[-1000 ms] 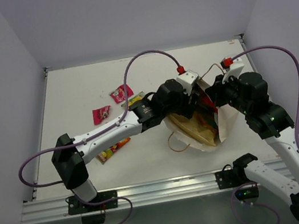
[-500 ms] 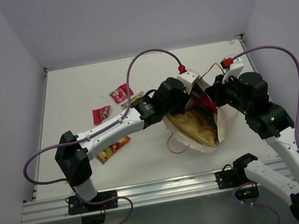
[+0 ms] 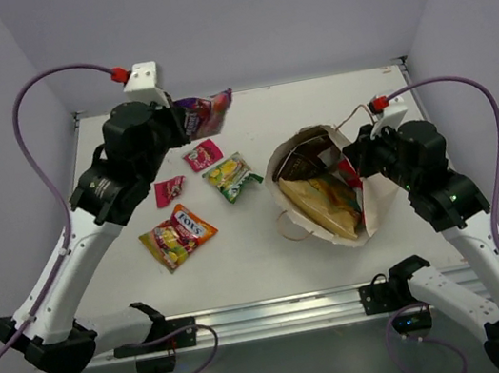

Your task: Take the snacks out of the paper bag

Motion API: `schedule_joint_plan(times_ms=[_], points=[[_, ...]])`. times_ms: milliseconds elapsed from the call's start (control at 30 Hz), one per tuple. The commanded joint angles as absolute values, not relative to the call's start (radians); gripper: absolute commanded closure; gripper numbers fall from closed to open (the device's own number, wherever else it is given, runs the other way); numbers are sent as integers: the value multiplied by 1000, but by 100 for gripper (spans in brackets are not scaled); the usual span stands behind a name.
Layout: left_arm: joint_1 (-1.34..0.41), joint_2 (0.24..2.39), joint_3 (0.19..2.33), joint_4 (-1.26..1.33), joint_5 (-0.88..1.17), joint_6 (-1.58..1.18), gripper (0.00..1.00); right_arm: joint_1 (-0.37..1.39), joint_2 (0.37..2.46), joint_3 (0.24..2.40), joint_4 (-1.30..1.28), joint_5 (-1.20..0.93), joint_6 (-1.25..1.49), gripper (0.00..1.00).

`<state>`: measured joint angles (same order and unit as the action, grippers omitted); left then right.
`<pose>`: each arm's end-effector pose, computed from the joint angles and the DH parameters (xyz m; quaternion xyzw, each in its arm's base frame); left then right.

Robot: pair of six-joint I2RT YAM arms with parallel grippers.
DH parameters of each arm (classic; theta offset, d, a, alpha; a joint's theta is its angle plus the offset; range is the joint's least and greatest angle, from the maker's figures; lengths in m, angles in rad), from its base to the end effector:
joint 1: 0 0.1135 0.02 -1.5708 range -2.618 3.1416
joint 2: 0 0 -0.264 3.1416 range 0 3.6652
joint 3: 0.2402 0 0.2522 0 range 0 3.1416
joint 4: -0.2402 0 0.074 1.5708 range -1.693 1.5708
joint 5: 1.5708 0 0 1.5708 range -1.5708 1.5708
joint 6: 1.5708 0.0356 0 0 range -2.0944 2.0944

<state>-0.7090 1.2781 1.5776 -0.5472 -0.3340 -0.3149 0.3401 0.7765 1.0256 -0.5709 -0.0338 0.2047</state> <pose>0.2084 -0.1634 0.4695 0.0522 0.7830 -0.1824 0.5924 0.1488 0.0539 0.3824 -0.0647 0.8086 0.1705 0.5594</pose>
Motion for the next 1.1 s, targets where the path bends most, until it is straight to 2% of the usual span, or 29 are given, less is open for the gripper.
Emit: schedule_joint_plan(times_ms=[0,200,367,633,667,700,733,867,933,1067], points=[[-597,1236,1519,-577,-391,-341,100,341,767,1022,-563,-15,201,98],[-372,1276,1431,-508,-307,-288,100,341,770,1026,-565,-21,196,98],[-299,1408,1387,-370,-198,-305,100,342,776,1026,-563,-32,195,98],[-98,1569,1145,-130,-121,-448,98,342,781,1015,-555,-54,190,98],[-77,1583,1131,-136,-109,-462,81,342,781,1017,-557,-55,190,98],[-34,1591,1123,-150,-85,-475,70,342,782,1019,-557,-55,190,98],[-20,1594,1120,-182,-30,-474,52,342,784,1020,-558,-54,189,98],[-17,1484,1098,-215,34,-459,14,342,792,1026,-563,-46,189,98],[-32,1386,1094,-232,82,-471,9,342,801,1041,-574,-44,193,98],[-156,1246,1143,-268,115,-471,8,347,804,1074,-600,-18,187,98]])
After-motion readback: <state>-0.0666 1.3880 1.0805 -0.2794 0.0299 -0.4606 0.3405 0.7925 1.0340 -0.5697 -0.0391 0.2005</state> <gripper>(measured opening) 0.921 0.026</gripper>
